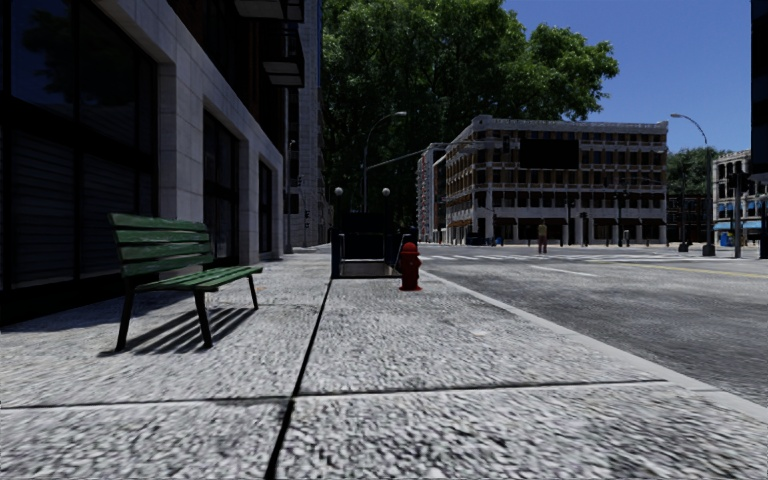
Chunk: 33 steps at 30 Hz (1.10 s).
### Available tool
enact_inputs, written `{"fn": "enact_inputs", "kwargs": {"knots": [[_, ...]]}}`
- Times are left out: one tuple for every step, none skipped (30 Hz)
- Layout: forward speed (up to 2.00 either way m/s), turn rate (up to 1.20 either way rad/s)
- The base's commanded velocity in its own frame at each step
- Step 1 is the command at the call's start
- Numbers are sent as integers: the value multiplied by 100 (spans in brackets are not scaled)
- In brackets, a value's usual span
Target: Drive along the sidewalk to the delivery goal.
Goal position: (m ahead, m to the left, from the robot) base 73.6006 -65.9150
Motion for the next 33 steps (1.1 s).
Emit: {"fn": "enact_inputs", "kwargs": {"knots": [[200,0],[200,0],[200,0],[200,0],[200,0],[200,0],[200,0],[200,0],[200,0],[200,0],[200,0],[200,0],[200,0],[200,0],[200,0],[200,0],[200,1],[200,14],[200,14],[200,18],[200,19],[200,20],[200,20],[200,20],[200,20],[200,20],[200,20],[200,20],[200,20],[200,20],[200,20],[200,20],[200,20]]}}
